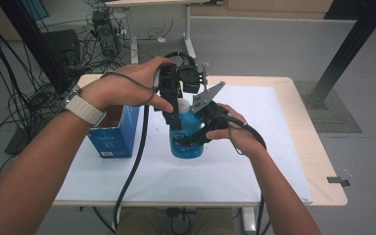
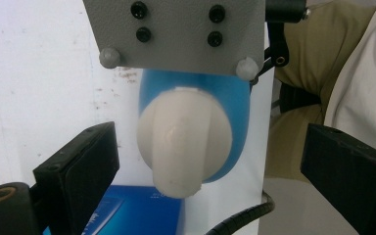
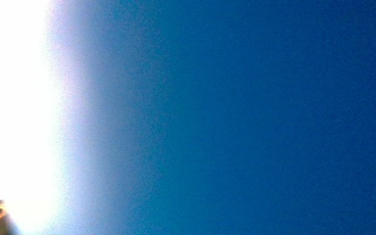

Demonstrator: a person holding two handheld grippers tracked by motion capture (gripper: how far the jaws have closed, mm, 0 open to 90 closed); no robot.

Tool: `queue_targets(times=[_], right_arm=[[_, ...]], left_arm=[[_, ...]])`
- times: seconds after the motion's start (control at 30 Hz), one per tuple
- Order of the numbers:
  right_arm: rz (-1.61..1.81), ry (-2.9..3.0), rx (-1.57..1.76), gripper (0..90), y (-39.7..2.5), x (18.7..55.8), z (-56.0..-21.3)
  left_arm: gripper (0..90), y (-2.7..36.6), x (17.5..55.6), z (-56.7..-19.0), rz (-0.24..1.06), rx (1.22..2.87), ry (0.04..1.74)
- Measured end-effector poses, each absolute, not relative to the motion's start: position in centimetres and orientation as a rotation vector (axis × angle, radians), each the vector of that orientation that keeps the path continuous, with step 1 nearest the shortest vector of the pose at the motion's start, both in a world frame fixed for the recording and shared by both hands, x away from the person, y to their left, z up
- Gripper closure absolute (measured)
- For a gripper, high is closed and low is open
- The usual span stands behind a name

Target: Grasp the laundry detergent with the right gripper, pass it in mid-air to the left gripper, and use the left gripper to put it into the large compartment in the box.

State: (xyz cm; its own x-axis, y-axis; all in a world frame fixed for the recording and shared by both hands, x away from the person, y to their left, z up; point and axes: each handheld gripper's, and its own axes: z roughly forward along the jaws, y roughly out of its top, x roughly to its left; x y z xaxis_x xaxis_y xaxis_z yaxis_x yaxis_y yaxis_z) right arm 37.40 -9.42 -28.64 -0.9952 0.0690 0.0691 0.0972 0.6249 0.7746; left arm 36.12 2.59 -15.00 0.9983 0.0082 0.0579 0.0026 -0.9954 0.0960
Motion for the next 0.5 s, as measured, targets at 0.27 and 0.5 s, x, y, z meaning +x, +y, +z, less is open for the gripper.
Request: queue_targets(times=[0.27, 0.5], right_arm=[[-1.339, -2.801, -0.146, 43.7, -9.29, 37.3, -28.54], [-1.348, -2.799, -0.138, 43.7, -9.14, 37.18, -28.34]], left_arm=[[8.0, 2.47, 36.1, -15.2, 0.091, 3.042, -0.006], [8.2, 2.23, 35.91, -15.31, 0.096, 3.042, -0.013]])
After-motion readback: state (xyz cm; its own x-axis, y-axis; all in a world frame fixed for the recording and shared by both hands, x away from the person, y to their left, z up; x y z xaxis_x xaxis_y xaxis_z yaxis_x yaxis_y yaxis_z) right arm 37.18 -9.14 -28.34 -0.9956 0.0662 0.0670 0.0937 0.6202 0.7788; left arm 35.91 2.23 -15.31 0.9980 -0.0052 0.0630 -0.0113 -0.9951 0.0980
